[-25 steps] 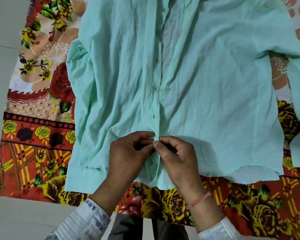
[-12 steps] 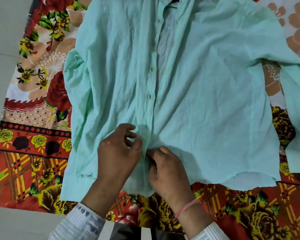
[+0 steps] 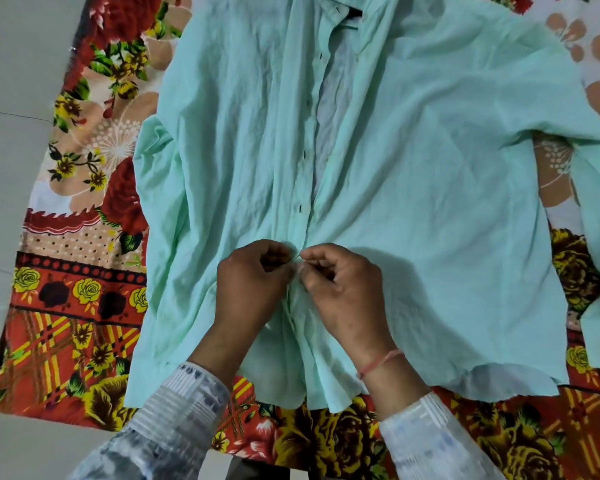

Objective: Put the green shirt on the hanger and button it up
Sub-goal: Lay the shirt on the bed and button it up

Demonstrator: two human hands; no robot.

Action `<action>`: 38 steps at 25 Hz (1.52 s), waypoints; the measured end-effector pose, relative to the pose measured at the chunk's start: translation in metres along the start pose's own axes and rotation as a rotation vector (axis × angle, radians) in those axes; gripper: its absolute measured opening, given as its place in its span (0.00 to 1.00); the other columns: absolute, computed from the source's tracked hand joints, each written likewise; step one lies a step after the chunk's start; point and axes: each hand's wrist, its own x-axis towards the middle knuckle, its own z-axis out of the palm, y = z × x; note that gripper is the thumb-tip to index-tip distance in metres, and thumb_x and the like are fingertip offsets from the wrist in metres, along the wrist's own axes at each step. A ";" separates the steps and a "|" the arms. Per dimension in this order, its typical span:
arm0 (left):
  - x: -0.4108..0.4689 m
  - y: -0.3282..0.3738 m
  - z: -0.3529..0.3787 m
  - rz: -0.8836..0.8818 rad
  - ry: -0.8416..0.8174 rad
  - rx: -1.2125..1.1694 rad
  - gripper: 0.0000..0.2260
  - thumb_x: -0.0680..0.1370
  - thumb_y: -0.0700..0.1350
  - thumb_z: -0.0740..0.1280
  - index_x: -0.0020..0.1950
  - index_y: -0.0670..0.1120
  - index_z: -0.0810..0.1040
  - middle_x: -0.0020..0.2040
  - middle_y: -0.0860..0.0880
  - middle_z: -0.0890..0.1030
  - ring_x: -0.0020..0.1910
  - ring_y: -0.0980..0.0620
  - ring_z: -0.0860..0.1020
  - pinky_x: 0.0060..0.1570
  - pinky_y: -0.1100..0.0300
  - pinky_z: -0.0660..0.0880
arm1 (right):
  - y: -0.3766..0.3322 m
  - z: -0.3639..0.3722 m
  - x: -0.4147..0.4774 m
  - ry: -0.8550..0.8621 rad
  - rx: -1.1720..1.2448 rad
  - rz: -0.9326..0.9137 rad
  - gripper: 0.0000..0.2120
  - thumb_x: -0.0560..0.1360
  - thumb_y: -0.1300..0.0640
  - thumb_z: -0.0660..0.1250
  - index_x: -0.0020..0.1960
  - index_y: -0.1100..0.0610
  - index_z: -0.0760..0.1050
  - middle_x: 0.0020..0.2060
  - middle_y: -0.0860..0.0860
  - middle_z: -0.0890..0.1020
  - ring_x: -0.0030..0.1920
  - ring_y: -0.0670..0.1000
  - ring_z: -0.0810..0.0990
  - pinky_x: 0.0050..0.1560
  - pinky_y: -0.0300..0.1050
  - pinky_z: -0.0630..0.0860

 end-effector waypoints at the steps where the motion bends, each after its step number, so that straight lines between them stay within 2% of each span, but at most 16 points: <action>1: 0.000 -0.001 -0.001 -0.078 -0.017 -0.096 0.08 0.73 0.40 0.80 0.47 0.52 0.88 0.40 0.55 0.88 0.42 0.61 0.86 0.46 0.66 0.80 | 0.000 0.005 0.006 -0.060 0.013 0.032 0.05 0.77 0.58 0.76 0.52 0.53 0.87 0.43 0.45 0.89 0.45 0.40 0.87 0.50 0.33 0.81; 3: 0.001 -0.001 -0.004 -0.218 -0.037 -0.321 0.08 0.74 0.35 0.79 0.47 0.48 0.88 0.40 0.49 0.89 0.43 0.52 0.88 0.45 0.59 0.84 | 0.005 0.014 0.008 -0.110 -0.050 0.004 0.05 0.77 0.57 0.75 0.51 0.53 0.87 0.42 0.45 0.89 0.44 0.42 0.87 0.50 0.39 0.84; 4: 0.003 -0.002 -0.006 -0.273 -0.040 -0.418 0.08 0.75 0.33 0.78 0.48 0.45 0.88 0.40 0.47 0.89 0.43 0.50 0.88 0.43 0.59 0.84 | 0.008 0.017 0.007 -0.116 -0.084 -0.027 0.05 0.76 0.57 0.74 0.50 0.53 0.87 0.41 0.46 0.88 0.43 0.44 0.87 0.50 0.44 0.84; 7: 0.005 -0.003 -0.006 -0.340 -0.037 -0.570 0.09 0.78 0.30 0.73 0.51 0.42 0.86 0.40 0.48 0.87 0.42 0.51 0.86 0.42 0.62 0.83 | 0.012 0.019 0.006 -0.092 -0.169 -0.060 0.04 0.74 0.55 0.71 0.46 0.54 0.83 0.37 0.48 0.85 0.39 0.49 0.85 0.44 0.51 0.83; 11: -0.001 -0.012 0.003 -0.266 -0.036 -0.532 0.11 0.80 0.32 0.71 0.55 0.48 0.85 0.45 0.47 0.84 0.44 0.52 0.82 0.47 0.57 0.81 | 0.013 0.026 0.006 -0.052 -0.337 -0.110 0.04 0.74 0.56 0.71 0.47 0.55 0.80 0.36 0.49 0.82 0.39 0.54 0.82 0.42 0.54 0.82; 14: -0.002 -0.016 0.006 -0.210 -0.034 -0.488 0.12 0.80 0.32 0.71 0.54 0.50 0.84 0.47 0.49 0.84 0.45 0.54 0.82 0.47 0.59 0.79 | 0.009 0.030 0.003 -0.019 -0.385 -0.074 0.06 0.73 0.56 0.70 0.50 0.55 0.79 0.38 0.50 0.81 0.42 0.56 0.82 0.42 0.54 0.81; 17: -0.001 -0.013 0.002 -0.204 -0.068 -0.471 0.12 0.80 0.32 0.71 0.53 0.49 0.84 0.46 0.51 0.85 0.42 0.57 0.82 0.44 0.62 0.78 | 0.006 0.033 0.001 0.011 -0.417 -0.041 0.03 0.75 0.54 0.70 0.46 0.53 0.79 0.39 0.50 0.81 0.42 0.55 0.81 0.43 0.54 0.80; 20: 0.000 -0.012 0.000 -0.216 -0.084 -0.464 0.10 0.79 0.32 0.72 0.52 0.47 0.84 0.45 0.51 0.85 0.43 0.56 0.83 0.46 0.59 0.79 | 0.006 0.034 0.002 0.019 -0.475 -0.051 0.06 0.77 0.54 0.70 0.43 0.54 0.80 0.38 0.51 0.82 0.41 0.54 0.81 0.43 0.54 0.80; 22: 0.001 -0.011 -0.001 -0.234 -0.083 -0.502 0.10 0.79 0.32 0.72 0.53 0.47 0.84 0.46 0.48 0.85 0.45 0.52 0.83 0.49 0.56 0.81 | 0.005 0.032 0.001 0.059 -0.346 -0.020 0.07 0.78 0.54 0.70 0.42 0.54 0.83 0.37 0.49 0.84 0.39 0.50 0.83 0.43 0.51 0.81; 25: 0.002 -0.013 -0.003 -0.260 -0.124 -0.591 0.09 0.80 0.31 0.71 0.54 0.44 0.84 0.48 0.42 0.85 0.47 0.46 0.84 0.53 0.52 0.83 | -0.003 0.024 0.000 0.058 -0.105 0.147 0.05 0.78 0.56 0.73 0.46 0.52 0.88 0.39 0.44 0.88 0.42 0.40 0.86 0.46 0.36 0.81; 26: 0.002 -0.014 -0.002 -0.257 -0.148 -0.611 0.09 0.79 0.31 0.72 0.55 0.44 0.84 0.50 0.39 0.86 0.49 0.43 0.85 0.55 0.50 0.84 | -0.003 0.022 -0.001 0.042 -0.086 0.176 0.05 0.78 0.56 0.74 0.47 0.52 0.89 0.39 0.43 0.89 0.43 0.39 0.86 0.47 0.35 0.81; 29: 0.000 -0.015 -0.002 -0.223 -0.184 -0.621 0.08 0.80 0.32 0.72 0.55 0.44 0.85 0.49 0.41 0.87 0.49 0.43 0.86 0.57 0.49 0.85 | -0.001 0.020 0.002 0.001 -0.047 0.228 0.05 0.78 0.56 0.73 0.47 0.52 0.88 0.39 0.44 0.88 0.42 0.41 0.86 0.47 0.38 0.82; 31: 0.000 -0.014 -0.005 -0.231 -0.211 -0.653 0.08 0.81 0.32 0.70 0.54 0.43 0.86 0.44 0.46 0.87 0.45 0.49 0.86 0.52 0.55 0.85 | -0.001 0.020 0.004 -0.011 -0.025 0.261 0.05 0.78 0.56 0.73 0.46 0.52 0.88 0.38 0.44 0.88 0.41 0.41 0.85 0.46 0.38 0.81; 33: 0.002 -0.014 -0.009 -0.232 -0.242 -0.679 0.07 0.82 0.32 0.69 0.54 0.41 0.86 0.42 0.46 0.87 0.42 0.50 0.87 0.47 0.58 0.84 | 0.001 0.020 0.005 -0.038 -0.003 0.287 0.05 0.79 0.56 0.73 0.46 0.52 0.88 0.38 0.45 0.88 0.40 0.41 0.85 0.46 0.39 0.81; 36: 0.007 -0.012 -0.012 -0.210 -0.265 -0.680 0.07 0.79 0.31 0.73 0.54 0.39 0.85 0.40 0.44 0.87 0.40 0.48 0.87 0.48 0.54 0.86 | 0.001 0.016 0.007 -0.094 0.014 0.277 0.06 0.80 0.56 0.71 0.46 0.52 0.86 0.37 0.45 0.87 0.38 0.42 0.84 0.46 0.42 0.81; 38: 0.009 -0.009 -0.011 -0.211 -0.271 -0.670 0.09 0.75 0.30 0.76 0.53 0.39 0.86 0.40 0.43 0.87 0.40 0.47 0.87 0.50 0.52 0.86 | 0.000 0.014 0.009 -0.118 -0.002 0.271 0.08 0.80 0.59 0.70 0.44 0.52 0.85 0.35 0.43 0.85 0.35 0.40 0.80 0.42 0.37 0.77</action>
